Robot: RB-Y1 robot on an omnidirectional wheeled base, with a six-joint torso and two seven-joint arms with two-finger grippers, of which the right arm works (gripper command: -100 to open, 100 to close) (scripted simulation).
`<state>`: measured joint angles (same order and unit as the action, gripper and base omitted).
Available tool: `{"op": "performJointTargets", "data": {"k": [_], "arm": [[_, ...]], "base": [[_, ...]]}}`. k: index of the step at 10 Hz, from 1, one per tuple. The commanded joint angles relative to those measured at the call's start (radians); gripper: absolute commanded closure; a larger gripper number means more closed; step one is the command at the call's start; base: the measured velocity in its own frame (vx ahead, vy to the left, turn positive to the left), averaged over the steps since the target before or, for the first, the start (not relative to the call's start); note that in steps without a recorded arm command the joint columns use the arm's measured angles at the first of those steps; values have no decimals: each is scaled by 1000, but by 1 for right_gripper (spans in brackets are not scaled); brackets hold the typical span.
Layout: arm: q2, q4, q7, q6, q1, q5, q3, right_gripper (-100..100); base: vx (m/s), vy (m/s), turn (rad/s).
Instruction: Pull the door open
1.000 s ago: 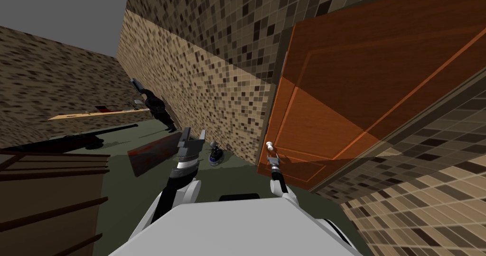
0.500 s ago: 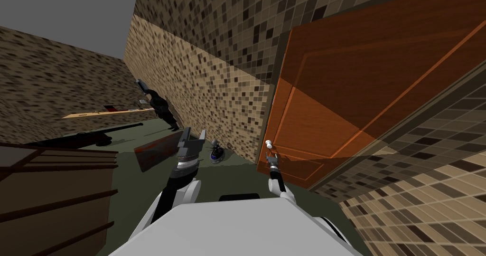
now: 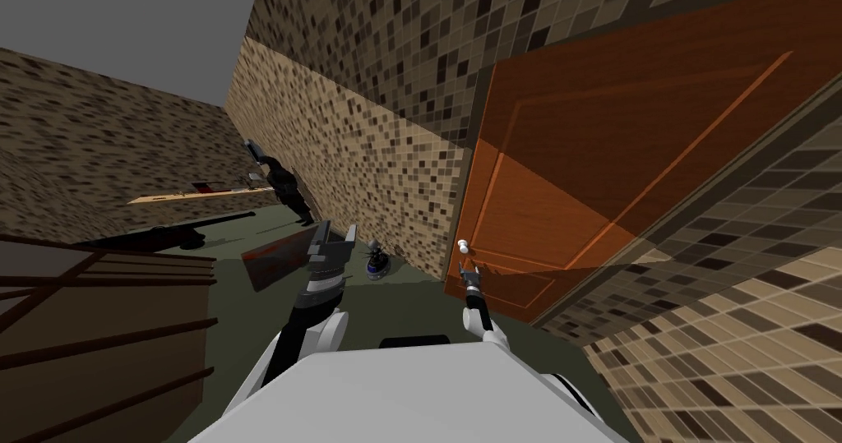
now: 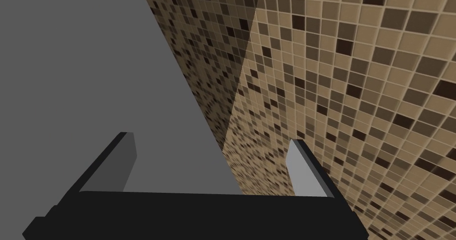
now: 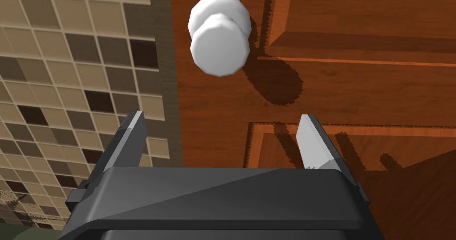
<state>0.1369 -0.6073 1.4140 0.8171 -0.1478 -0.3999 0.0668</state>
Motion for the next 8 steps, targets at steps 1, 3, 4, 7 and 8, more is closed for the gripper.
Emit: {"op": "performJointTargets", "data": {"k": [1, 3, 4, 7, 8], "arm": [[19, 5, 19, 5, 9, -4, 4, -100], [43, 10, 42, 11, 20, -8, 8, -100], [60, 15, 60, 15, 28, -12, 11, -100], [103, 25, 102, 26, 48, -20, 19, -100], [103, 25, 102, 26, 48, -20, 19, -100]], "base": [[92, 25, 108], [192, 9, 91], [229, -9, 114], [169, -15, 94], [90, -17, 25]]}}
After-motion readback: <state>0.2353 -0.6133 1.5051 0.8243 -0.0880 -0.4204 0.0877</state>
